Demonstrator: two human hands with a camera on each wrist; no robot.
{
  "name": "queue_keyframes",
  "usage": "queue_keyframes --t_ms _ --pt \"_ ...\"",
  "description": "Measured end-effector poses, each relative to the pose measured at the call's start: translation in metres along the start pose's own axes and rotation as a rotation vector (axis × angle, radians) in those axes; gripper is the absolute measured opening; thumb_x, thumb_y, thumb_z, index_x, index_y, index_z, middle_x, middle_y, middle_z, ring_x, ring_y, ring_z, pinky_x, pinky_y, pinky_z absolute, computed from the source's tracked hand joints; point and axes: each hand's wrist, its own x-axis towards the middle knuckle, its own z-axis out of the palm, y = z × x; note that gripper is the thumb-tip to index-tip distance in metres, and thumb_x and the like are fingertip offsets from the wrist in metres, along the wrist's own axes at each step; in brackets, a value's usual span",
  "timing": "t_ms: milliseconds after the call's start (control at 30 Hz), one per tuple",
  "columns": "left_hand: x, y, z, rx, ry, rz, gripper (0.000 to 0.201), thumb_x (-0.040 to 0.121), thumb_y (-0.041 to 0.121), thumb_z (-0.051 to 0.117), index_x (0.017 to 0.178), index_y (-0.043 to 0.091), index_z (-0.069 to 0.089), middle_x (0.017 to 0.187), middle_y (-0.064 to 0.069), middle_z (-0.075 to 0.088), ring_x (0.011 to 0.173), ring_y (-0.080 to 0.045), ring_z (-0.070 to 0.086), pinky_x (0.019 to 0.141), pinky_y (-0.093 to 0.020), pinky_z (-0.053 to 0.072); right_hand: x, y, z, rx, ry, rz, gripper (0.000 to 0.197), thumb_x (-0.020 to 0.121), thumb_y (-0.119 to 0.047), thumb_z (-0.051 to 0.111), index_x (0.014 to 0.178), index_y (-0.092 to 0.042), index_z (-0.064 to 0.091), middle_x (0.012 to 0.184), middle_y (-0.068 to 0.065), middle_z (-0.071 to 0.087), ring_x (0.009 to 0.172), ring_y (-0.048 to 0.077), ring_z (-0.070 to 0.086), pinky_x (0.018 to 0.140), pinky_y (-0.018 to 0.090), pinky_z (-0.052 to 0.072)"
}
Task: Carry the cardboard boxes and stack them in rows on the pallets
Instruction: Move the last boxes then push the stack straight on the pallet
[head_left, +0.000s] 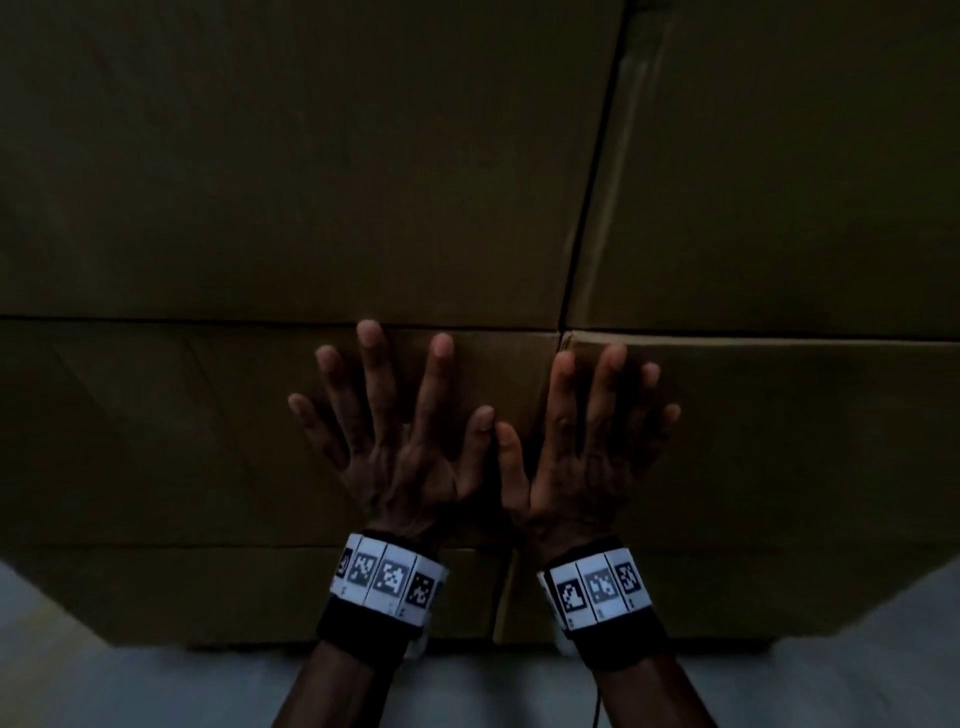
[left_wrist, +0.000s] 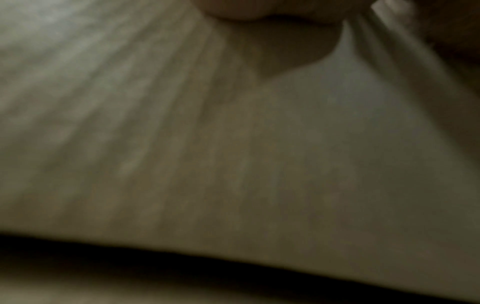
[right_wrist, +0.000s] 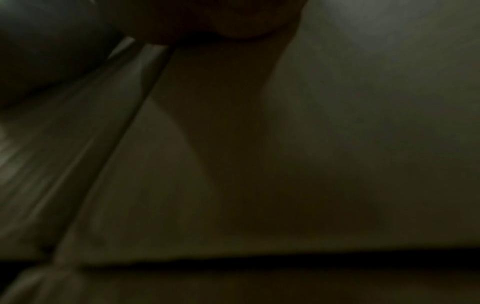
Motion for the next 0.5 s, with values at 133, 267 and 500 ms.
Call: queue_keyframes --t_ms 133,267,500 --pt "-0.002 -0.005 -0.006 -0.043 0.087 0.025 0.078 0.095 0.058 0.05 0.162 0.036 0.019 0.172 -0.002 0.002 0.158 -0.027 0.003 0.121 -0.063 0.009 0.0 -0.002 -0.008 0.065 0.031 -0.007 0.078 0.102 -0.058 0.039 0.165 -0.027 0.003 0.172 -0.002 -0.009 0.158 0.026 -0.006 0.123 0.061 0.003" --pt "0.013 0.002 -0.023 -0.073 0.125 0.044 0.077 0.096 0.056 0.051 0.162 0.036 0.017 0.171 0.0 -0.002 0.158 -0.025 0.001 0.122 -0.061 0.006 0.007 0.014 -0.027 0.079 0.091 0.017 0.078 0.103 -0.057 0.036 0.164 -0.028 -0.002 0.171 -0.002 -0.013 0.158 0.027 -0.006 0.124 0.061 0.002" --pt "0.014 -0.02 -0.026 0.035 -0.156 0.125 0.085 0.097 0.068 0.048 0.161 0.041 0.001 0.168 0.009 -0.021 0.155 -0.02 -0.016 0.117 -0.071 0.004 -0.016 0.067 -0.016 -0.053 -0.023 0.093 0.076 0.102 -0.06 0.033 0.162 -0.038 -0.008 0.168 -0.006 -0.024 0.156 0.025 -0.017 0.123 0.063 0.001"
